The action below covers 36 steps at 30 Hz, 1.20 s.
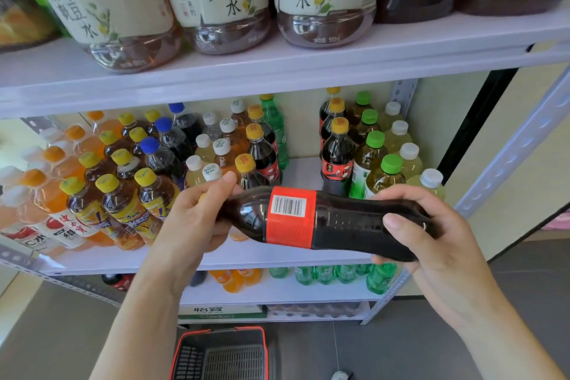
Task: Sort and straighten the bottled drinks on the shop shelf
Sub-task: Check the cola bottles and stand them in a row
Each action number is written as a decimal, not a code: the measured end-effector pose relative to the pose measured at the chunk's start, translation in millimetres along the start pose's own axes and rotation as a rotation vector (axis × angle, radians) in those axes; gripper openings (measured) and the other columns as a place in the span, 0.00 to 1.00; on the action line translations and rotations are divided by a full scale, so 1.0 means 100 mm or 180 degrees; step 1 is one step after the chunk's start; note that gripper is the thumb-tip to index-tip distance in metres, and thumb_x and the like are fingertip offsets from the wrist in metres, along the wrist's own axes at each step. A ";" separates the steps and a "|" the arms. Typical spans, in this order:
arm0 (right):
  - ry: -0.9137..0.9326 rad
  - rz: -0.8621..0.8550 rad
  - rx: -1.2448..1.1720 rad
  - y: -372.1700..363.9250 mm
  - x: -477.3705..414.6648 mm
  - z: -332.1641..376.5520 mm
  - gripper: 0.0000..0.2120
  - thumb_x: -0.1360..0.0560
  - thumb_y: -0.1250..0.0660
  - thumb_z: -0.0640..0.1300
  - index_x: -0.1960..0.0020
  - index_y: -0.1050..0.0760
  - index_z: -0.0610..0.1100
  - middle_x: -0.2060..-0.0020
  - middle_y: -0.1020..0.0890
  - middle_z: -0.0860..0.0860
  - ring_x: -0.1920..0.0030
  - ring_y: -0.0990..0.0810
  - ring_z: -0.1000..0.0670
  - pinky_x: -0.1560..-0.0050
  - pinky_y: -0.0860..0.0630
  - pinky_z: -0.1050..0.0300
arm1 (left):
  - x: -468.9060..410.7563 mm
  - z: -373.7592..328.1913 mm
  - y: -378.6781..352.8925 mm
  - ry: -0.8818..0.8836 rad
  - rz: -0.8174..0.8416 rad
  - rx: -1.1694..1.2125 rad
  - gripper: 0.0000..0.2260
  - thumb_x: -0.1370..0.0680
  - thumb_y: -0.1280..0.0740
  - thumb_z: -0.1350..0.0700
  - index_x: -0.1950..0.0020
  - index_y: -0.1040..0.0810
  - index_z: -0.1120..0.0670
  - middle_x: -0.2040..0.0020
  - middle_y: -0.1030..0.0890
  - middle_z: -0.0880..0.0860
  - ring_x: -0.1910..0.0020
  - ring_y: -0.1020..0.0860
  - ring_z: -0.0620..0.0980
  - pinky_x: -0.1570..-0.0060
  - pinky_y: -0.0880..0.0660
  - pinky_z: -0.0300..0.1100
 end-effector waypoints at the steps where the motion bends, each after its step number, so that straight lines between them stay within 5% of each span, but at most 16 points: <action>1: 0.0083 0.0014 -0.0016 0.00 0.00 0.03 0.18 0.35 0.26 0.49 0.46 0.21 0.46 0.52 0.18 0.43 0.55 0.17 0.43 0.66 0.20 0.50 | 0.01 0.02 0.00 0.0113 0.0114 0.0052 0.19 0.29 0.31 0.36 0.62 0.18 0.52 0.72 0.41 0.51 0.77 0.45 0.46 0.80 0.44 0.32; 4: 0.0048 0.0016 -0.0138 0.01 -0.01 0.04 0.24 0.38 0.23 0.45 0.42 0.22 0.49 0.50 0.19 0.45 0.51 0.17 0.43 0.63 0.19 0.47 | 0.01 0.05 -0.01 0.0046 0.0323 0.0268 0.19 0.29 0.29 0.37 0.63 0.19 0.54 0.75 0.41 0.49 0.77 0.46 0.45 0.80 0.45 0.30; 8: -0.0376 0.0002 -0.0452 0.00 -0.03 0.02 0.21 0.33 0.27 0.43 0.41 0.22 0.49 0.52 0.17 0.47 0.50 0.16 0.43 0.60 0.18 0.49 | 0.01 0.02 0.02 -0.0406 0.0365 0.0355 0.27 0.32 0.26 0.35 0.48 0.16 0.57 0.76 0.37 0.49 0.77 0.43 0.45 0.78 0.45 0.32; 10: -0.0693 0.0017 -0.0367 0.03 -0.03 0.05 0.17 0.29 0.29 0.53 0.42 0.21 0.51 0.52 0.17 0.45 0.51 0.15 0.44 0.62 0.18 0.49 | 0.03 -0.02 0.05 -0.0593 0.0505 0.0258 0.26 0.32 0.26 0.35 0.47 0.16 0.56 0.74 0.32 0.51 0.77 0.39 0.45 0.77 0.40 0.33; 14: -0.1159 0.0367 0.0377 0.05 -0.02 0.11 0.31 0.37 0.35 0.75 0.42 0.22 0.57 0.51 0.15 0.46 0.56 0.14 0.39 0.73 0.21 0.54 | 0.04 -0.12 0.09 -0.0779 0.0698 -0.0133 0.24 0.32 0.25 0.36 0.46 0.16 0.52 0.68 0.25 0.53 0.73 0.33 0.49 0.73 0.33 0.36; 21: -0.0528 0.0239 0.0444 0.03 0.02 0.07 0.34 0.41 0.25 0.69 0.42 0.22 0.51 0.55 0.19 0.46 0.63 0.20 0.52 0.70 0.24 0.57 | -0.01 -0.15 0.05 -0.0554 0.0485 -0.0012 0.18 0.30 0.26 0.41 0.49 0.17 0.53 0.72 0.32 0.50 0.74 0.35 0.48 0.75 0.35 0.37; 26: 0.0060 0.0167 0.0804 -0.01 0.04 0.08 0.23 0.33 0.26 0.58 0.41 0.22 0.50 0.55 0.16 0.49 0.63 0.18 0.50 0.67 0.21 0.57 | -0.07 -0.04 -0.06 0.0049 0.0041 0.0246 0.17 0.27 0.32 0.40 0.60 0.16 0.53 0.75 0.41 0.50 0.78 0.46 0.45 0.81 0.45 0.32; 30: 0.0233 0.0108 0.1132 0.01 0.05 0.04 0.28 0.35 0.25 0.55 0.36 0.25 0.53 0.47 0.17 0.52 0.49 0.17 0.51 0.52 0.20 0.60 | -0.09 0.01 -0.07 0.0116 -0.0026 0.0386 0.14 0.29 0.29 0.43 0.60 0.19 0.54 0.73 0.36 0.50 0.76 0.44 0.44 0.81 0.44 0.32; 36: -0.0025 0.0529 0.1448 -0.03 0.03 -0.02 0.34 0.39 0.23 0.56 0.35 0.28 0.64 0.40 0.22 0.63 0.45 0.19 0.60 0.51 0.25 0.72 | -0.13 0.05 -0.04 -0.0001 -0.0273 0.0557 0.06 0.25 0.31 0.52 0.59 0.23 0.54 0.72 0.31 0.46 0.76 0.40 0.43 0.81 0.41 0.32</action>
Point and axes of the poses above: each hand's wrist, its own x-axis away from the middle knuckle, its own y-axis out of the back of the hand, z = x × y, the point moved 3 cm from there along -x, towards the middle knuckle
